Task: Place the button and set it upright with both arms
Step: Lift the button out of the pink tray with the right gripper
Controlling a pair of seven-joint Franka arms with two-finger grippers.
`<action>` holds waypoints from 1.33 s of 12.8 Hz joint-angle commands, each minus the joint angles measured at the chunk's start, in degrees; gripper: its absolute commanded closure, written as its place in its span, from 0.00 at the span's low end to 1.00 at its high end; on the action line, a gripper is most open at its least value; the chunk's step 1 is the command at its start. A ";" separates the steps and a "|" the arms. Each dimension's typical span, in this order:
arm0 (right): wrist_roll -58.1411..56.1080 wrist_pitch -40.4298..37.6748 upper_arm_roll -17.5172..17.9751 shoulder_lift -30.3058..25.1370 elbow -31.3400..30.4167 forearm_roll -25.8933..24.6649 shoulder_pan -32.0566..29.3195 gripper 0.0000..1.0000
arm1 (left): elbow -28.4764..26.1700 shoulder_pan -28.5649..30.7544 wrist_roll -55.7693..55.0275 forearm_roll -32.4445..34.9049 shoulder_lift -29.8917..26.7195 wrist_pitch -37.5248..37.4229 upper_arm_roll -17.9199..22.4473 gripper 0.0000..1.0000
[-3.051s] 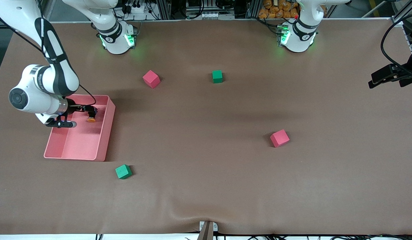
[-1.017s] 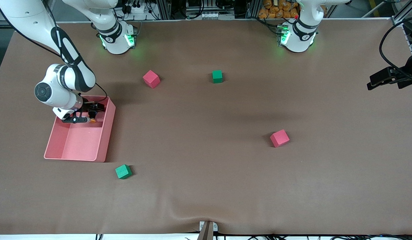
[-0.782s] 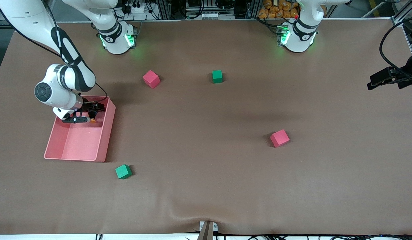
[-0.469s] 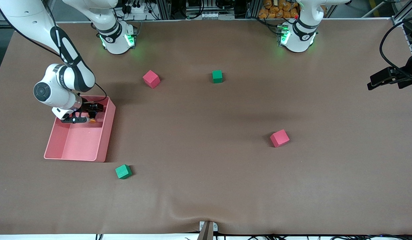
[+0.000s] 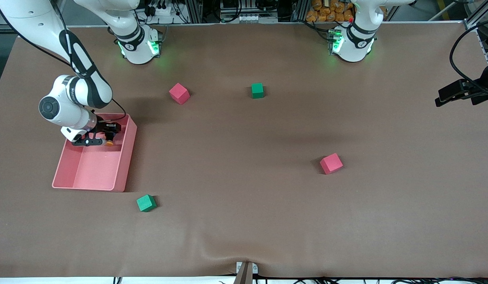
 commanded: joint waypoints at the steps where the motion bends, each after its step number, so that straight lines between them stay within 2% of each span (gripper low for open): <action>1: -0.51 1.11 -0.08 0.58 0.27 -1.20 0.17 0.91 | 0.61 0.43 1.46 -0.64 0.26 -0.45 0.00 0.00; 3: -1.99 -2.56 -0.08 0.14 3.16 -1.29 0.35 0.91 | 0.61 0.43 1.46 -0.64 0.26 -0.45 0.00 0.00; 6: -4.38 -19.49 -0.08 0.57 15.52 -1.20 0.26 0.91 | 0.61 0.43 1.46 -0.64 0.35 -0.45 0.00 0.00; 8: -4.38 -26.64 0.00 0.93 22.31 -0.77 0.70 0.91 | 0.61 0.43 1.46 -0.81 0.44 -0.45 0.00 0.00; 10: -4.73 -28.50 0.09 0.93 28.37 -0.76 4.28 0.97 | 0.52 0.43 1.46 -0.90 0.44 -0.45 0.00 0.00; 13: -3.16 -34.65 0.09 4.34 39.88 -0.59 10.70 0.97 | 0.52 0.43 1.46 -0.90 0.70 -0.45 0.00 0.00; 14: -2.28 -34.67 0.18 6.62 42.53 0.98 12.20 0.97 | 0.61 0.43 1.55 -0.90 0.79 -0.45 0.00 0.00; 16: -2.27 -34.58 0.18 11.54 47.89 8.34 16.15 0.94 | 0.61 0.43 1.46 -0.90 0.79 -0.45 0.00 0.00; 17: -2.10 -34.40 0.09 14.61 50.96 10.38 18.69 0.91 | 0.61 0.43 1.46 -0.90 0.79 -0.45 0.00 0.00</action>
